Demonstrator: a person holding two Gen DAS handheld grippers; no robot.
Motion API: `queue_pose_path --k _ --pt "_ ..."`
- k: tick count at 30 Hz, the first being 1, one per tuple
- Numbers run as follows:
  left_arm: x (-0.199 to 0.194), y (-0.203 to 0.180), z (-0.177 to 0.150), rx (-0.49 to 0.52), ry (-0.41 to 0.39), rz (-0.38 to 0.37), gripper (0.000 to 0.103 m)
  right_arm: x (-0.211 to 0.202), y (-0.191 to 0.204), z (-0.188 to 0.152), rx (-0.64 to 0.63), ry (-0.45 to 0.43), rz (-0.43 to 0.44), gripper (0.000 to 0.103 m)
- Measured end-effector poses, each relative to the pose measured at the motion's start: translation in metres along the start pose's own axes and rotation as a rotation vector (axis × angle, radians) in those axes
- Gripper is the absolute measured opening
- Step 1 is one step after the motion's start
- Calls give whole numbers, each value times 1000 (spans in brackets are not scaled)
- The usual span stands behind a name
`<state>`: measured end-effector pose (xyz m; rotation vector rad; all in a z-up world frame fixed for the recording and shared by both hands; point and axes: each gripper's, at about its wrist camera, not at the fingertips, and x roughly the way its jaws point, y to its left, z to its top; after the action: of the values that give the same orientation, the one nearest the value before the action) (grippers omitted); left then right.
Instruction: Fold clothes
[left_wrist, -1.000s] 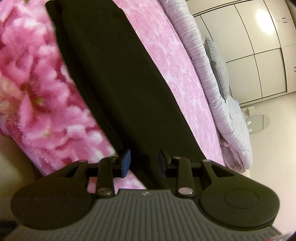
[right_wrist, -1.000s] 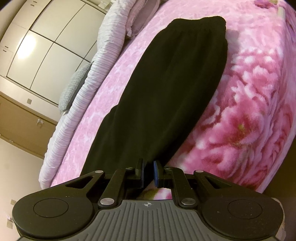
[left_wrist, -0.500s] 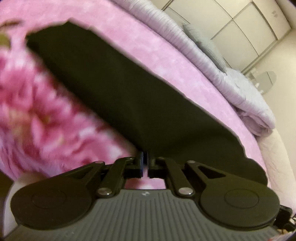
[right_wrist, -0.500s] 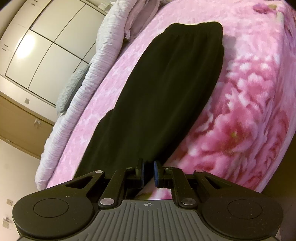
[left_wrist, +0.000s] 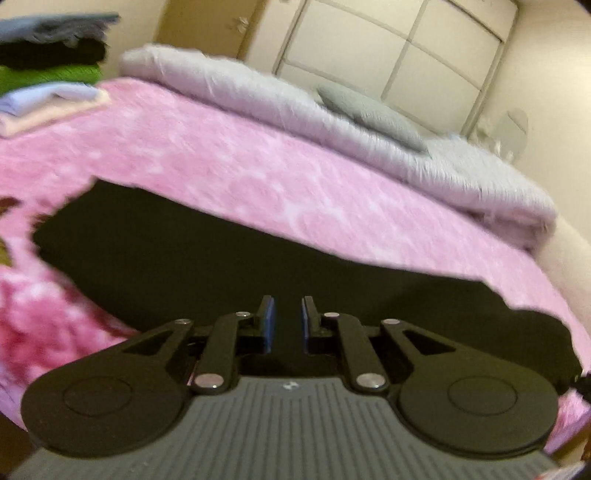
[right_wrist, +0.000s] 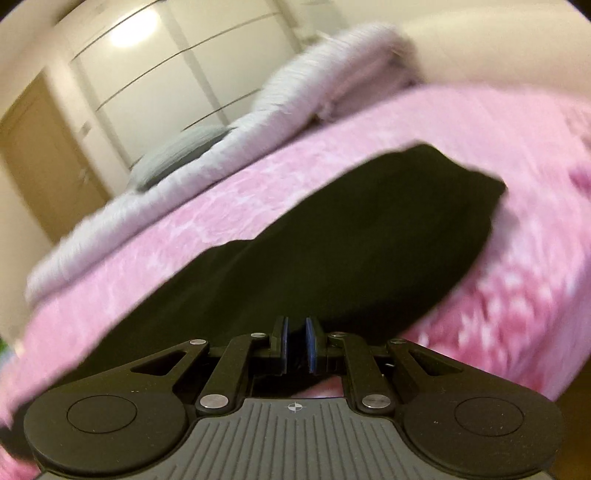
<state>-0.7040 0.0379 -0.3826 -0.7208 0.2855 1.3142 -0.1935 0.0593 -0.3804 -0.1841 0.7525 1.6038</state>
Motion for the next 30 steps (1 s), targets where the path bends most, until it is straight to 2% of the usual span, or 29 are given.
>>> queue_pose_path --k 2,4,5,6,10,12,15,17,18,19,25,30 --pt "6 3 -4 3 31 38 10 12 1 -4 -115 38 -19 11" --pt "13 5 -8 6 62 77 10 21 0 -6 -209 129 -101 11" --pt "13 6 -8 5 68 92 10 19 -2 -4 -227 158 -171 11" --pt "8 4 -7 6 58 97 10 13 -2 -1 -230 152 -214 11" --pt "-2 -11 -8 67 39 104 10 -17 -4 12 -211 49 -290 11" --pt "8 -21 -10 83 87 137 15 -7 2 4 -213 74 -253 11" --pt "23 -36 -13 106 156 190 16 16 12 -12 -220 139 -171 11" --pt "23 -44 -15 128 168 233 18 32 19 -22 -224 182 -116 11" --pt "20 -47 -15 138 174 239 20 34 19 -28 -215 162 -106 11" --pt "18 -51 -14 149 180 246 20 32 19 -31 -197 140 -114 11" --pt "-5 -64 -12 193 186 267 26 2 34 -28 -159 135 -187 11" --pt "-32 -70 -13 201 161 240 26 -31 51 -20 -131 81 -163 14"
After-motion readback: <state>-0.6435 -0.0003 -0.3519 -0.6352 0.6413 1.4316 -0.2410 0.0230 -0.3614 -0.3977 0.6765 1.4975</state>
